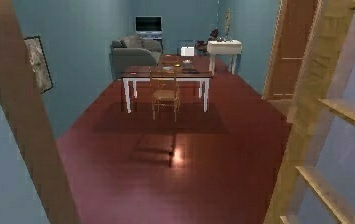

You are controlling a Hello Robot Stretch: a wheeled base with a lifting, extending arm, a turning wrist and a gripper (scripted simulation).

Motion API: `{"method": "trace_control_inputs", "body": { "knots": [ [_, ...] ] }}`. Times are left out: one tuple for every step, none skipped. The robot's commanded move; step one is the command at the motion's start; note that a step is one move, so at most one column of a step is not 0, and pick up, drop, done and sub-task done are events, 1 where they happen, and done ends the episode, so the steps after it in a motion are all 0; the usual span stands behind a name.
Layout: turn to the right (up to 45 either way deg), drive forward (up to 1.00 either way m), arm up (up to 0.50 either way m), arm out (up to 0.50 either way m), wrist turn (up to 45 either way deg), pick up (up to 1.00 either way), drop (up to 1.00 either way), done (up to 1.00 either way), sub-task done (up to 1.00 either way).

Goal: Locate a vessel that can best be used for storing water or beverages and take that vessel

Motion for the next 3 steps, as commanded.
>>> {"method": "trace_control_inputs", "body": {
  "knots": [
    [-3.0, 0.0, 0.0, 0.0, 0.0, 0.0, 0.0, 0.0, 0.0],
    [0.0, 0.8, 0.0, 0.0, 0.0, 0.0, 0.0, 0.0, 0.0],
    [36.0, 0.0, 0.0, 0.0, 0.0, 0.0, 0.0, 0.0, 0.0]
  ]
}}
